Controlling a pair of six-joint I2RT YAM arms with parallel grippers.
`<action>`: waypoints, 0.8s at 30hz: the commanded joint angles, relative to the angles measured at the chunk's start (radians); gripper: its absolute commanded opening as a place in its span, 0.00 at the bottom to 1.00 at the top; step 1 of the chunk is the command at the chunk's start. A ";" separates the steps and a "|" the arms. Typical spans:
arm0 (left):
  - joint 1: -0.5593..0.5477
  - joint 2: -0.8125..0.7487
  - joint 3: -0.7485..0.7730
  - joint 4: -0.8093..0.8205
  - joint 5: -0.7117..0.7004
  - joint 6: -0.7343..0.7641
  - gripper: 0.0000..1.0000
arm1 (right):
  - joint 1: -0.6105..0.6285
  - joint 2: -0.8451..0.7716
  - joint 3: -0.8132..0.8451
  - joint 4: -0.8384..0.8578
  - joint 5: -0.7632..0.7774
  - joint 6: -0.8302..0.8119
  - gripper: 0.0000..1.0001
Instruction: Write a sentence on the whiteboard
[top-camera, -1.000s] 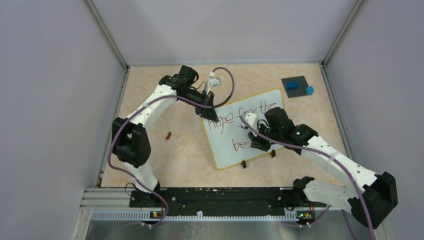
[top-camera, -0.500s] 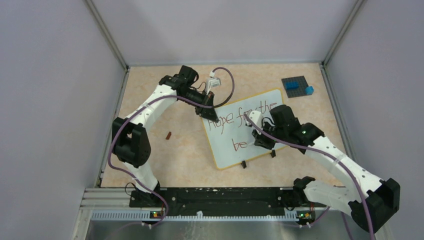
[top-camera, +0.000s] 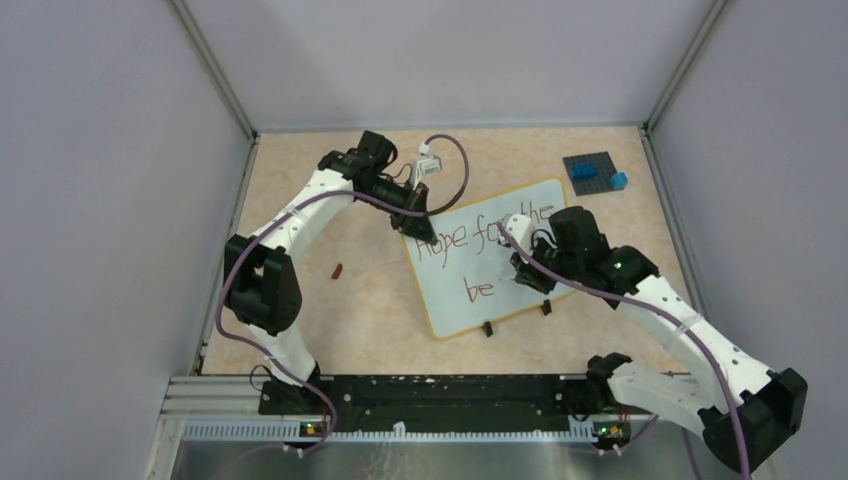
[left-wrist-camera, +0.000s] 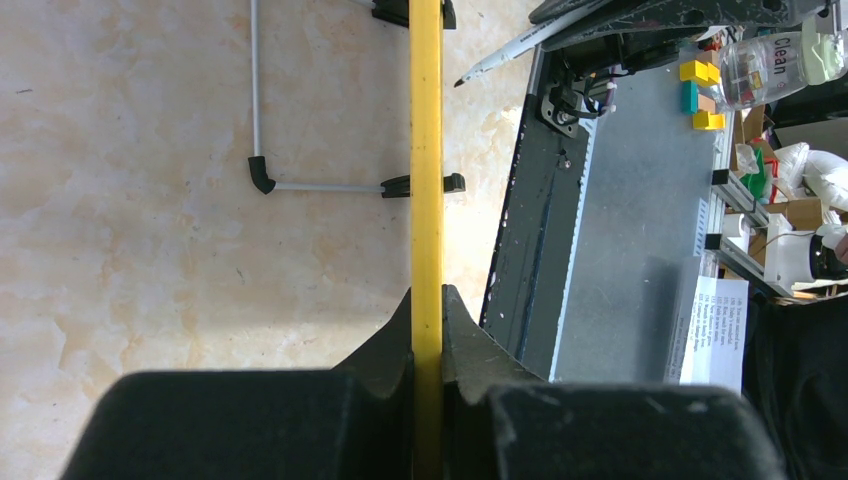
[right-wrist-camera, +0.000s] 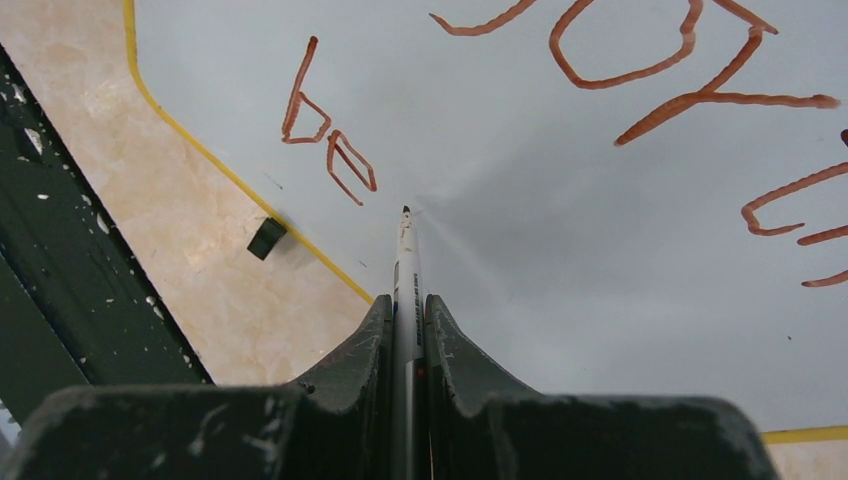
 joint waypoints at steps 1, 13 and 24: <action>-0.003 -0.032 -0.006 0.030 -0.047 0.068 0.00 | -0.013 0.014 0.035 0.030 0.043 -0.001 0.00; -0.003 -0.030 -0.007 0.029 -0.047 0.069 0.00 | -0.013 0.053 0.039 0.077 0.034 0.010 0.00; -0.003 -0.036 -0.012 0.030 -0.049 0.073 0.00 | 0.005 0.081 0.035 0.089 -0.008 0.016 0.00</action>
